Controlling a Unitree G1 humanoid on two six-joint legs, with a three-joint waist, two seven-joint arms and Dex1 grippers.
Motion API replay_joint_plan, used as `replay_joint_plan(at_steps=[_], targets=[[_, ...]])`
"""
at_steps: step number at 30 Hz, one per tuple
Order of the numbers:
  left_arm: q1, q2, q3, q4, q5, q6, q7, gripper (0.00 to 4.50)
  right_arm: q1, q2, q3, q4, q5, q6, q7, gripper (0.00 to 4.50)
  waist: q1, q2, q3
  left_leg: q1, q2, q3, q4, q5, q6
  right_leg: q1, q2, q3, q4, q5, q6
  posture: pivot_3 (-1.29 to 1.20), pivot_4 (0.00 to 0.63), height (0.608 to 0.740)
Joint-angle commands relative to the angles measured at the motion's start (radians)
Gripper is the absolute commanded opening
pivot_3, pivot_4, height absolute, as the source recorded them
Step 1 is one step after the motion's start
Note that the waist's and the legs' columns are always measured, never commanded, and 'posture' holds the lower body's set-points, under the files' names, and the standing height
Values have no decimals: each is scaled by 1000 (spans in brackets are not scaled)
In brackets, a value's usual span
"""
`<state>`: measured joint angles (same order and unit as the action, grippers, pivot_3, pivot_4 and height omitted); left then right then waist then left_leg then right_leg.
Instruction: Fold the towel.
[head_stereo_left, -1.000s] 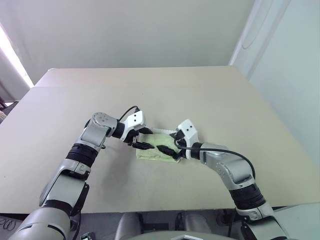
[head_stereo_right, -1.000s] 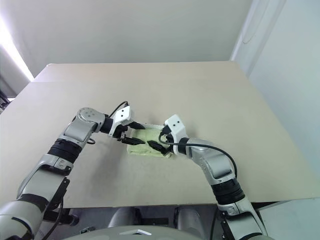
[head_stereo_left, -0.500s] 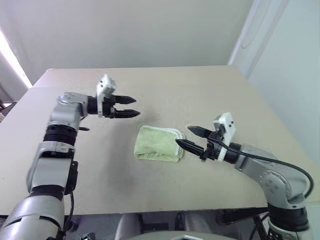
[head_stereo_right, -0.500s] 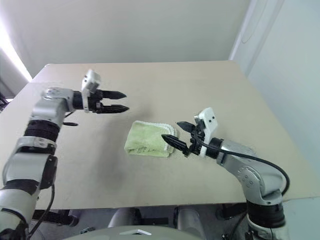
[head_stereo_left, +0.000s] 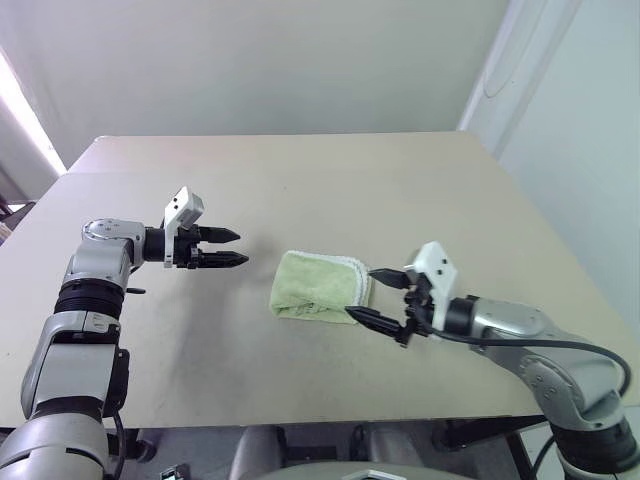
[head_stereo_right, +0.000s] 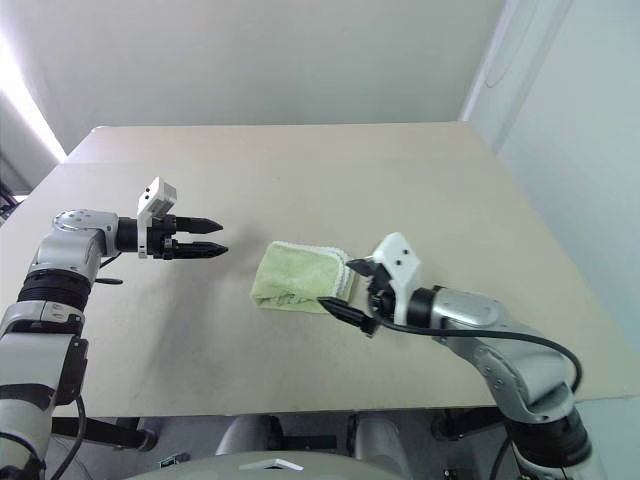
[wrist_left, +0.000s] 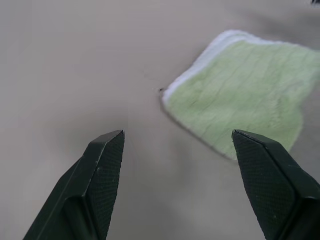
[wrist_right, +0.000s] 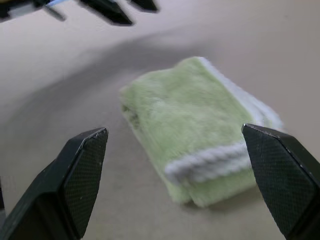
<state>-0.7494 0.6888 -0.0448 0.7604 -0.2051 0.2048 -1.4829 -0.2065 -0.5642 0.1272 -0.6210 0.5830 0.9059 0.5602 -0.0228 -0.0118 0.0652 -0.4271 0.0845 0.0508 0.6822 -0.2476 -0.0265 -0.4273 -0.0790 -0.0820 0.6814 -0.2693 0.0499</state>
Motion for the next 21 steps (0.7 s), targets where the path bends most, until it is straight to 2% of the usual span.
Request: replay_joint_plan(at_steps=[1,6,12,17,21], targets=[[29,21,-3,-30,15,-34,-9,3619,-122,58,124,95,-96,-27,-29,4500,0,0,0,0,0,0,0,0,0,0,0,0,0,0,0,0,0,683],[33,-1,-15,-43,27,-38,16,3619,-233,118,245,243,-175,-96,34,4500,13,0,0,-1,0,0,1,0,0,0,-1,0,1,0,0,0,0,683],[19,-29,-34,-30,51,-68,39,3619,-231,105,363,366,-281,-176,119,4500,9,0,0,-2,-1,2,1,0,0,0,-2,0,0,2,-2,0,0,683],[17,-47,-43,-16,66,-88,53,3619,-234,102,423,460,-406,-215,98,4500,6,0,0,-1,-1,1,1,0,0,-1,-1,0,2,2,-2,0,0,683],[21,-59,-44,-17,70,-94,66,3619,-253,140,381,533,-471,-235,30,4500,6,-1,0,0,0,1,2,0,0,0,-1,0,2,0,1,0,0,683]])
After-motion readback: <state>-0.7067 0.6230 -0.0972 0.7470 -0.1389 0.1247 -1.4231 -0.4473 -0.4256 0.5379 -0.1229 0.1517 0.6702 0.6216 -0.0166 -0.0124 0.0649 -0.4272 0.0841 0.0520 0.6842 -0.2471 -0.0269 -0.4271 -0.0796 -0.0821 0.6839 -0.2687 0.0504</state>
